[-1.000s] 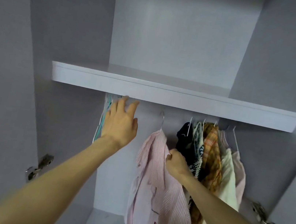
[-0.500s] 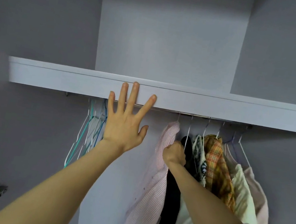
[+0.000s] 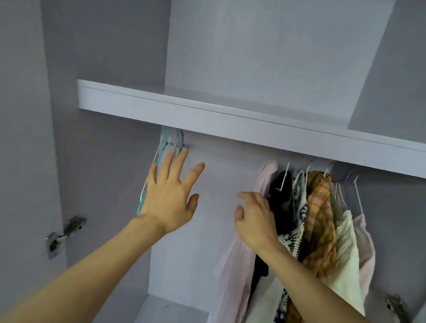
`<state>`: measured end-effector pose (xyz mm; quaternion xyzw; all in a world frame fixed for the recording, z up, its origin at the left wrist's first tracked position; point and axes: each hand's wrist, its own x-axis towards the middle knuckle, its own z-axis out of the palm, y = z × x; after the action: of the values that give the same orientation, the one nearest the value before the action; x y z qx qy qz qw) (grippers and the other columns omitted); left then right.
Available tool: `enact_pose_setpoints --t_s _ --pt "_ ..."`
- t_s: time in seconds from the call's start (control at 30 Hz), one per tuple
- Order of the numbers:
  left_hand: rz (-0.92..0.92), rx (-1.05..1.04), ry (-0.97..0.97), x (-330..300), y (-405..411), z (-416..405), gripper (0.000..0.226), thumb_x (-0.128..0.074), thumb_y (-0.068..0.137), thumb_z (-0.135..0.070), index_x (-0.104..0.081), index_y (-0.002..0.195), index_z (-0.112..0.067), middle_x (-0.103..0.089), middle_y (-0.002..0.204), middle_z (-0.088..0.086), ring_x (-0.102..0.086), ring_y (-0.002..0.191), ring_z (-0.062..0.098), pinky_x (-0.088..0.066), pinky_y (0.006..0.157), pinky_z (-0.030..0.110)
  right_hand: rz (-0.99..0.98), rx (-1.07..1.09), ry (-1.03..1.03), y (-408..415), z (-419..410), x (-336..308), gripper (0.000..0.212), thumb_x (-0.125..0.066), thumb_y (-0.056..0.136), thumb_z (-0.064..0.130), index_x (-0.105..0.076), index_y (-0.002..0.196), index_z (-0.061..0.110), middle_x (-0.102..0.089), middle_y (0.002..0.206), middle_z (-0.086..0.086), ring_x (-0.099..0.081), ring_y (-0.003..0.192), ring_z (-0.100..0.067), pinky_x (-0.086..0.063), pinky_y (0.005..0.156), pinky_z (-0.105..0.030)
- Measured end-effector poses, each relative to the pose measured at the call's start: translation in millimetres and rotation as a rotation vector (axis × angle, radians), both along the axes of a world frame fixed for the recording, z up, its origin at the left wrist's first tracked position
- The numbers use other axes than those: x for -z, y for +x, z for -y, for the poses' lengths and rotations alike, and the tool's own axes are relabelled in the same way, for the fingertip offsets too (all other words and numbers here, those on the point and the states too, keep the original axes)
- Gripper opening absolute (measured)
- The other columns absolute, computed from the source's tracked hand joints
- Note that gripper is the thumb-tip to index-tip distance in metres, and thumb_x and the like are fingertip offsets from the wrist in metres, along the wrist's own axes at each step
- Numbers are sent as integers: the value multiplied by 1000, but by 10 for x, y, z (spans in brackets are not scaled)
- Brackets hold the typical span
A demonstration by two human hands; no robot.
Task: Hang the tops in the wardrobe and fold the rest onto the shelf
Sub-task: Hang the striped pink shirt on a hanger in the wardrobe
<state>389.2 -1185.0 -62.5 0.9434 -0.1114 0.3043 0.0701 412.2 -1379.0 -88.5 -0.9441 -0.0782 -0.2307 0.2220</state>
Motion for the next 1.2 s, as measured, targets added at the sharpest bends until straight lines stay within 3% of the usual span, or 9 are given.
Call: enact_pose_setpoints --t_s 0.1,0.17,0.27,0.5,0.7,0.97,1.1,1.2 --pt "-51 -57 -131 189 -442 -308 53 -47 95 -31 -32 146 -24 -19 156 7 -13 143 26 -14 115 44 15 -191 -43 -460 -262 -4 31 -45 94 12 -59 121 10 -59 125 -4 -49 118 -23 -36 99 -33" --pt "-49 -88 -229 276 -718 -497 45 -52 93 -26 -47 137 -18 -39 145 7 -35 132 28 -25 108 41 28 -315 -26 -704 -441 -1 28 -46 94 10 -61 118 8 -62 122 -4 -51 117 -23 -36 99 -31" --pt "-79 -182 -301 456 -1218 -799 38 -54 91 -22 -55 129 -16 -52 134 4 -48 119 30 -33 101 40 26 -508 -32 -1075 -788 55 28 -49 93 8 -61 118 5 -65 117 -7 -54 114 -26 -37 95 -30" --pt "-100 -539 -496 1109 -2769 -1544 33 -57 91 -16 -60 123 -11 -60 123 6 -56 111 30 -44 93 39 -116 -1024 -9 -1837 -1946 537 24 -51 93 6 -65 112 6 -66 107 -5 -61 103 -25 -47 86 -34" --pt "-60 -1065 -668 1420 -4281 -1853 33 -52 94 -17 -58 126 -14 -59 126 3 -58 112 24 -42 92 29 -278 -1547 -91 -2710 -2975 813 24 -46 96 11 -63 113 12 -65 105 2 -61 91 -22 -49 80 -36" --pt "67 -1722 -867 1744 -6373 -1107 30 -53 93 -13 -61 122 -14 -61 119 8 -60 108 24 -46 92 33 -551 -2058 -429 -4539 -3615 1291 29 -41 98 19 -58 122 17 -64 118 -1 -58 108 -20 -43 92 -30" --pt "248 -1951 -980 1917 -7226 -581 28 -55 91 -9 -63 117 -12 -64 115 5 -63 100 18 -46 87 28 -635 -2242 -558 -5564 -3652 1480 27 -43 96 19 -63 115 20 -66 111 -1 -59 105 -19 -44 90 -27" --pt "331 -2082 -1064 2086 -7837 -287 28 -54 90 -8 -63 117 -9 -66 115 7 -64 100 19 -46 86 27 -656 -2345 -693 -6299 -3645 1624 27 -44 96 20 -63 114 20 -67 110 0 -60 102 -14 -39 83 -16"
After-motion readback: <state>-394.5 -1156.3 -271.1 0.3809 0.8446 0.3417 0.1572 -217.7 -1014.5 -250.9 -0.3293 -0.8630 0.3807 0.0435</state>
